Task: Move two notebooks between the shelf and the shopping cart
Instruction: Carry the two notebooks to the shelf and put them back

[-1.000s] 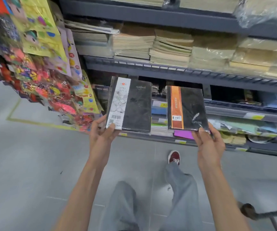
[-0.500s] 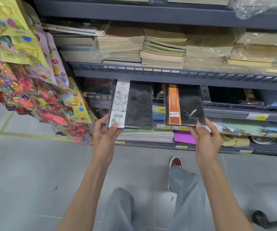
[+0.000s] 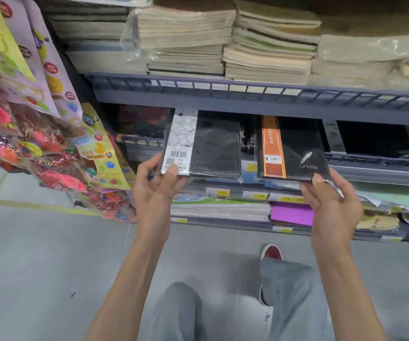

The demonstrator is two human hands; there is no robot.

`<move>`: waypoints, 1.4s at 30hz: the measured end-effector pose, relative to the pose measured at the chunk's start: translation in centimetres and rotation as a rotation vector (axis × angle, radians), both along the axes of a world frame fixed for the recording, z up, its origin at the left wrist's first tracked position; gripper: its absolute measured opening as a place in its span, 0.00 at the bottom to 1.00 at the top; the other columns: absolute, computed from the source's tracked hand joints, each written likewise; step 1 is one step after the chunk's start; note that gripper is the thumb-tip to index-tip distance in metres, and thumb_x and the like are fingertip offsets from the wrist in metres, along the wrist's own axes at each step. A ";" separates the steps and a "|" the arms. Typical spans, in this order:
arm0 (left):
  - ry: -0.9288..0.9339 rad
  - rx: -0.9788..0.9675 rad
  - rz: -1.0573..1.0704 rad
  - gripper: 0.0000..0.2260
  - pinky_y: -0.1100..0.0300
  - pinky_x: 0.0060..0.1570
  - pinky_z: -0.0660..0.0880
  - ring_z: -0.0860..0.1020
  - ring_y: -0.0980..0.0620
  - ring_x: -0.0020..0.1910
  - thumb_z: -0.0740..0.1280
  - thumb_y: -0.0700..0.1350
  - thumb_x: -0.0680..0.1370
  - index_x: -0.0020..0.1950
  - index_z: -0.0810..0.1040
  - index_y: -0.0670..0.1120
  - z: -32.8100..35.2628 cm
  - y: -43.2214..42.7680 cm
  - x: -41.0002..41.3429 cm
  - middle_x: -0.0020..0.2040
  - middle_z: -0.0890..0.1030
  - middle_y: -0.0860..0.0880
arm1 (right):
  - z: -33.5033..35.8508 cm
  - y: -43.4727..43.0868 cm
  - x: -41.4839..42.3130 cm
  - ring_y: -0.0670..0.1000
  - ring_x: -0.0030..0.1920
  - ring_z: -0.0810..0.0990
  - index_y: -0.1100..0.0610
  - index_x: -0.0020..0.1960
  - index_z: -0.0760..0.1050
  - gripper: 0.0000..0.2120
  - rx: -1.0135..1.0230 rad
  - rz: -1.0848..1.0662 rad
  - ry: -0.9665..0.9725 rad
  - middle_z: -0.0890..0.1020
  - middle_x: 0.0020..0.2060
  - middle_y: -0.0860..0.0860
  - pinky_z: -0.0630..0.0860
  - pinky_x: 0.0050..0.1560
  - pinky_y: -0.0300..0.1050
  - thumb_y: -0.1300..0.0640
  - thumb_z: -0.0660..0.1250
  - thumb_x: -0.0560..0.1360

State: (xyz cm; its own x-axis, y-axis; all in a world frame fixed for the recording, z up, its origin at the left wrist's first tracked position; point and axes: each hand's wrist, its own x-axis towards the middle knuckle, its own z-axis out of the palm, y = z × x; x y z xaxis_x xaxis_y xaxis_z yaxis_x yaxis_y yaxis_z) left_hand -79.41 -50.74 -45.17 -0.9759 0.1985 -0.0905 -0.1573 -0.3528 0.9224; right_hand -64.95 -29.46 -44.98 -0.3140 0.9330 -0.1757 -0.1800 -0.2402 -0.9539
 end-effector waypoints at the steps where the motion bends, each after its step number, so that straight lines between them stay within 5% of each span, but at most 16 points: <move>1: 0.015 0.005 0.008 0.17 0.53 0.54 0.81 0.80 0.39 0.62 0.68 0.39 0.80 0.68 0.70 0.40 -0.2 0.2 -0.2 0.62 0.82 0.42 | -0.3 0.1 -0.1 0.53 0.47 0.87 0.56 0.65 0.76 0.17 0.023 0.004 0.010 0.87 0.43 0.49 0.82 0.52 0.41 0.63 0.71 0.77; 9: 0.209 0.017 0.152 0.14 0.61 0.48 0.81 0.85 0.54 0.51 0.70 0.42 0.78 0.62 0.72 0.43 -3.4 2.3 -0.5 0.49 0.87 0.54 | -4.2 -0.8 -1.6 0.52 0.47 0.87 0.63 0.67 0.72 0.22 0.240 0.015 0.127 0.88 0.43 0.48 0.82 0.50 0.43 0.60 0.72 0.76; 14: 0.292 0.114 0.195 0.13 0.55 0.50 0.81 0.85 0.47 0.53 0.71 0.43 0.78 0.59 0.73 0.44 -6.2 3.1 -1.3 0.51 0.86 0.45 | -7.4 -0.7 -2.4 0.54 0.47 0.87 0.55 0.57 0.74 0.16 0.353 -0.043 0.183 0.87 0.46 0.53 0.83 0.51 0.46 0.55 0.74 0.73; 18: 0.360 0.151 0.178 0.11 0.53 0.51 0.81 0.85 0.44 0.53 0.71 0.42 0.78 0.57 0.73 0.44 -7.1 3.0 -2.1 0.51 0.86 0.42 | -8.5 -0.5 -2.6 0.52 0.49 0.87 0.57 0.62 0.74 0.20 0.377 -0.026 0.244 0.87 0.44 0.50 0.82 0.51 0.44 0.57 0.74 0.73; 23: 0.419 0.147 0.117 0.16 0.53 0.53 0.81 0.84 0.45 0.54 0.71 0.46 0.75 0.59 0.72 0.44 -7.0 2.5 -2.1 0.49 0.87 0.45 | -8.4 -0.2 -2.1 0.48 0.48 0.86 0.50 0.60 0.75 0.18 0.401 0.031 0.257 0.88 0.44 0.47 0.81 0.52 0.42 0.60 0.75 0.72; 27: 0.489 0.132 0.121 0.19 0.49 0.55 0.81 0.84 0.43 0.54 0.73 0.45 0.75 0.60 0.70 0.40 -6.7 2.4 -2.8 0.46 0.85 0.48 | -8.1 0.9 -2.5 0.56 0.52 0.86 0.53 0.60 0.76 0.17 0.435 0.018 0.278 0.87 0.45 0.52 0.81 0.55 0.46 0.62 0.74 0.74; 33: 0.508 0.067 0.131 0.08 0.54 0.53 0.81 0.85 0.48 0.51 0.71 0.41 0.78 0.52 0.72 0.46 -6.0 2.4 -3.5 0.43 0.87 0.50 | -7.2 2.6 -3.5 0.53 0.51 0.87 0.59 0.59 0.76 0.14 0.448 0.034 0.309 0.88 0.44 0.50 0.82 0.52 0.44 0.62 0.73 0.75; 42: 0.523 -0.001 0.163 0.09 0.59 0.49 0.81 0.86 0.50 0.48 0.73 0.45 0.76 0.50 0.73 0.49 -4.9 2.9 -4.3 0.41 0.87 0.51 | -7.4 5.0 -5.1 0.53 0.49 0.87 0.56 0.55 0.77 0.11 0.466 0.019 0.285 0.88 0.42 0.49 0.82 0.53 0.46 0.60 0.74 0.75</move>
State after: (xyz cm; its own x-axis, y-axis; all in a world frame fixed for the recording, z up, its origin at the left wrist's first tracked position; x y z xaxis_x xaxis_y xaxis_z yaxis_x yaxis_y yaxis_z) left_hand -83.66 -47.88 -50.12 -0.9089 0.0414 0.4149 0.3788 -0.3338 0.8632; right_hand -70.04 -24.49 -52.42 -0.3061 0.8856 0.3493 -0.4470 0.1903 -0.8741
